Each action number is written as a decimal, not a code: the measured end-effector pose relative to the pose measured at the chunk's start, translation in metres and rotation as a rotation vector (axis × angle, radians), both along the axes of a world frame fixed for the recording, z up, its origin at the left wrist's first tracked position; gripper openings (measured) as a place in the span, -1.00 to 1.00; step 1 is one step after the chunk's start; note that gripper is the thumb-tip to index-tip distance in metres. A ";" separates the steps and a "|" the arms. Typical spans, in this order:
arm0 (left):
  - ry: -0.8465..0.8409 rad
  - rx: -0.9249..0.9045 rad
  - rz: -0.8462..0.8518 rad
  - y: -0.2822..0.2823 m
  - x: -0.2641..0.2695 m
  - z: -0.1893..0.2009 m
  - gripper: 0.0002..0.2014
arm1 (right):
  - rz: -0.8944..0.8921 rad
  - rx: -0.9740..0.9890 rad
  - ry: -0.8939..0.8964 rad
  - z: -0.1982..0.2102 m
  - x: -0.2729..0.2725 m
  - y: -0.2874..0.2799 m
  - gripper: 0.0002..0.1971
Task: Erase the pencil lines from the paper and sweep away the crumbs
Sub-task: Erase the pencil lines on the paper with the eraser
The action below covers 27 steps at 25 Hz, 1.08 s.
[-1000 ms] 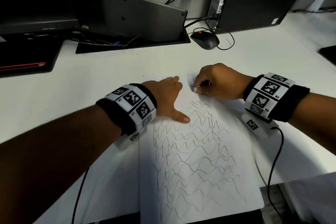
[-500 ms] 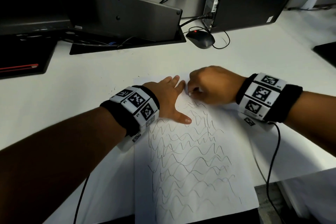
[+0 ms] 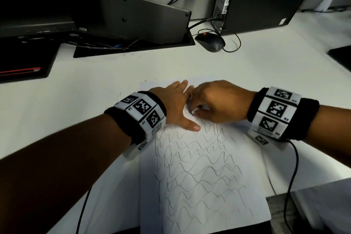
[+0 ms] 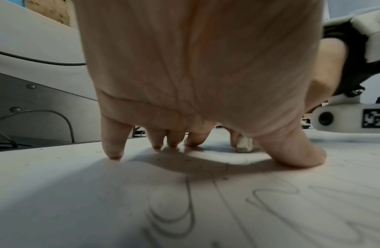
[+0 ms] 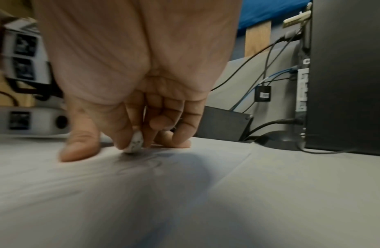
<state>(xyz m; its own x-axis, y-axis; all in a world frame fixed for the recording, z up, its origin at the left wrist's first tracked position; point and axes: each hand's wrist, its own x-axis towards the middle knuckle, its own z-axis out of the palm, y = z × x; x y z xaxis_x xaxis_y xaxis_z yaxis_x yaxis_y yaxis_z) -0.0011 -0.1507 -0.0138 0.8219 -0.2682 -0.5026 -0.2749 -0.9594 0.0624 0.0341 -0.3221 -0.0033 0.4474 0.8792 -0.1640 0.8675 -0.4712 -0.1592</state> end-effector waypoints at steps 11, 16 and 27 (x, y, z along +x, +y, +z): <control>-0.001 0.019 -0.001 -0.002 -0.001 0.001 0.21 | -0.101 0.035 -0.085 0.006 0.013 -0.006 -0.83; 0.003 0.010 0.003 0.000 -0.001 0.000 0.21 | -0.035 0.010 -0.019 0.002 0.009 -0.008 -0.84; -0.023 0.013 0.005 -0.001 -0.004 0.006 0.19 | -0.222 0.171 0.079 0.002 0.020 -0.015 -0.83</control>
<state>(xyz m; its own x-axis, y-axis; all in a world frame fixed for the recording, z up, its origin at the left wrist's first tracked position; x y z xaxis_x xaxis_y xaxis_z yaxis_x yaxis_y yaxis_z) -0.0053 -0.1520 -0.0073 0.8348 -0.2577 -0.4866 -0.2714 -0.9615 0.0436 0.0540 -0.3370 -0.0018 0.6240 0.7788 -0.0634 0.7279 -0.6089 -0.3153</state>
